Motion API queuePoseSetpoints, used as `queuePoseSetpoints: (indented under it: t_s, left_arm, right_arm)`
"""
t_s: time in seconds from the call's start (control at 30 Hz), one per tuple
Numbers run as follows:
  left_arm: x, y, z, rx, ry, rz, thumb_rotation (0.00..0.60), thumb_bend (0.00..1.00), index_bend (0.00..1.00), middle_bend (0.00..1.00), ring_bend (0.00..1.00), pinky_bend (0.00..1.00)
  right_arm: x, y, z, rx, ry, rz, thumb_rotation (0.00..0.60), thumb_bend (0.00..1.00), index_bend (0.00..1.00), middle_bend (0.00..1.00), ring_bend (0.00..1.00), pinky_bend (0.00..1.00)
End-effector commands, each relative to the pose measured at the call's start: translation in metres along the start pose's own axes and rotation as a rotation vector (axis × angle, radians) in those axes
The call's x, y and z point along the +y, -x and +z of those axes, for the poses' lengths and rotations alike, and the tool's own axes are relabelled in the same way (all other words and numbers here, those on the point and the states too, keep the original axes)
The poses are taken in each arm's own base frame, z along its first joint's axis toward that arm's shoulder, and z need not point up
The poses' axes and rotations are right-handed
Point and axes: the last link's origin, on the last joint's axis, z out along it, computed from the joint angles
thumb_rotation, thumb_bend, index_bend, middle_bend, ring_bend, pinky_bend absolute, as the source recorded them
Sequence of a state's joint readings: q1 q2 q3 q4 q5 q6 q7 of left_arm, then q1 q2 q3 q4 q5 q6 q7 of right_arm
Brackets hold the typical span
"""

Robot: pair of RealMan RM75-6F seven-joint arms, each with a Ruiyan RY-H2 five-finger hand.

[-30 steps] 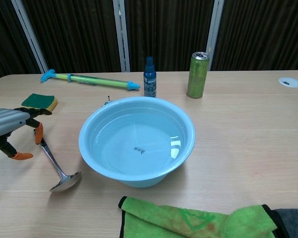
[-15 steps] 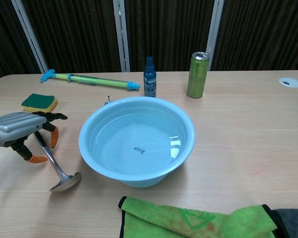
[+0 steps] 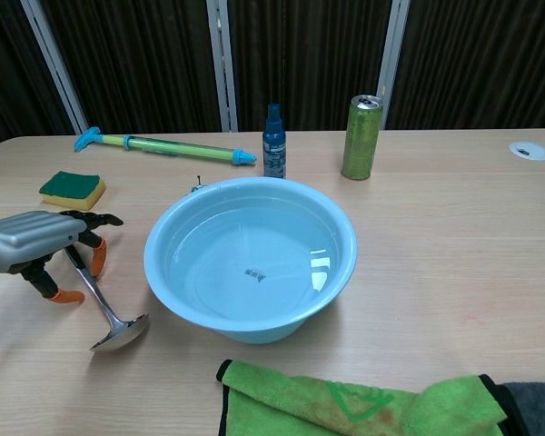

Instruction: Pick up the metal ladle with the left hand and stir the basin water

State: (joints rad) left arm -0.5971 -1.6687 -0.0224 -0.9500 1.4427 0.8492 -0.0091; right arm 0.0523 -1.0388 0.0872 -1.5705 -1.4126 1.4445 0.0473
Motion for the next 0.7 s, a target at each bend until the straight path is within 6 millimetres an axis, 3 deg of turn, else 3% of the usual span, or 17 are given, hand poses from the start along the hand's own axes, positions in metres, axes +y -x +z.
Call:
queuePoseSetpoints:
  t_s: [0.03,0.7]
  left_arm:
    - [-0.0013,0.0007,0.0011,-0.003,-0.005,0.004,0.600,0.28,0.48,0.00,0.00,0.00]
    - [-0.0061,0.0097,0.0019,-0.025,-0.020,0.021,0.600,0.41,0.54,0.00,0.00,0.00]
  right_arm:
    - [-0.0001,0.0000,0.0000,0.000,0.000,0.000,0.600,0.00,0.00,0.00,0.00,0.00]
    - [0.0008,0.0014,0.0027,-0.007,0.010,-0.006,0.600,0.00,0.00,0.00,0.00,0.00]
